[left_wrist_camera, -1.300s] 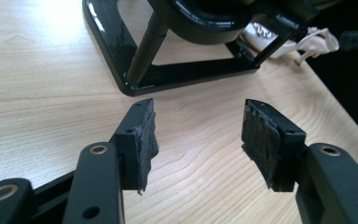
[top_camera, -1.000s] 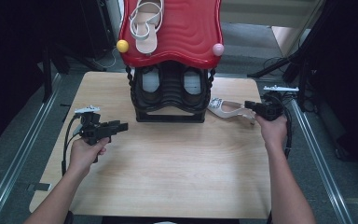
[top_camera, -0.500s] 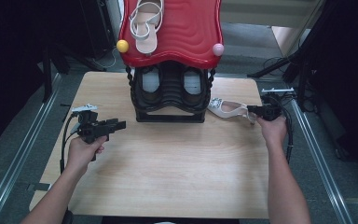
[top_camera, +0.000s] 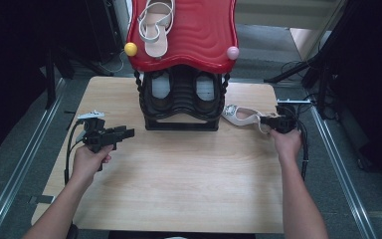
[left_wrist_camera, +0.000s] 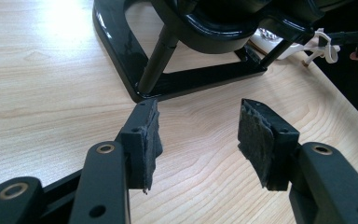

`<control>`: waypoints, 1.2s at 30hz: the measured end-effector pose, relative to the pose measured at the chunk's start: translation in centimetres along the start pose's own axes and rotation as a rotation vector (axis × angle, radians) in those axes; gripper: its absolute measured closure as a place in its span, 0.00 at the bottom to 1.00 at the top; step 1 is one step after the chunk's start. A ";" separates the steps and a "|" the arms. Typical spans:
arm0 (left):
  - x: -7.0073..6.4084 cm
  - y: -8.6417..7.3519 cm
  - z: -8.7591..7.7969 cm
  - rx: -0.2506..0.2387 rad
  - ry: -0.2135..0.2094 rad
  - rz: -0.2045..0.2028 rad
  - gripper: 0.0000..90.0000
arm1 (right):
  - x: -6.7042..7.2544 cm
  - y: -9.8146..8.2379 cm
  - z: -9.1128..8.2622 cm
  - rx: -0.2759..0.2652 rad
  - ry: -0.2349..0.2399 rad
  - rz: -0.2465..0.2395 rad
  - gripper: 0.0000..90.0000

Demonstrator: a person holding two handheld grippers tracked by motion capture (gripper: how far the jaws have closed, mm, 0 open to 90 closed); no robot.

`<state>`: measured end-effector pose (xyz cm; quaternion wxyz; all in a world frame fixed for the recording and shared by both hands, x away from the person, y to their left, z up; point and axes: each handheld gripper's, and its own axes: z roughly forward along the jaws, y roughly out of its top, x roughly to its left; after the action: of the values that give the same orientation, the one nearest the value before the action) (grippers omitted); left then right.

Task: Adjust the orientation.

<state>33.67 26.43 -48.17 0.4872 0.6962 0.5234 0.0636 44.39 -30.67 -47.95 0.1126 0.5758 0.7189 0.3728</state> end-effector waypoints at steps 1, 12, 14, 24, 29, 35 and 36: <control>0.0 0.0 0.0 -0.003 -0.002 -0.002 0.54 | 0.1 -0.2 0.0 -0.002 0.004 -0.005 1.00; -0.1 -0.1 0.4 0.021 -0.014 0.003 0.54 | 1.9 -1.2 -0.4 -0.028 0.045 0.054 1.00; -0.2 -0.2 0.4 0.022 -0.012 0.007 0.54 | 2.4 -1.3 -0.2 -0.034 0.054 0.064 1.00; -0.1 -0.2 0.4 0.017 -0.019 -0.013 0.53 | 4.8 -1.6 0.6 -0.047 0.070 0.054 1.00; 0.0 -0.3 0.3 0.022 -0.015 -0.021 0.52 | 4.4 -1.8 0.5 -0.052 0.070 0.072 1.00; 0.0 -0.3 0.3 0.028 -0.010 -0.016 0.51 | 4.1 -1.4 -0.4 -0.071 0.050 0.065 1.00; 0.0 -0.3 0.3 0.029 -0.011 -0.017 0.51 | 4.0 -1.3 -0.5 -0.075 0.054 0.069 1.00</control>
<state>33.68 26.22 -48.58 0.4806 0.6989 0.5275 0.0479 41.84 -27.30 -47.37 0.1019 0.5855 0.6868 0.4185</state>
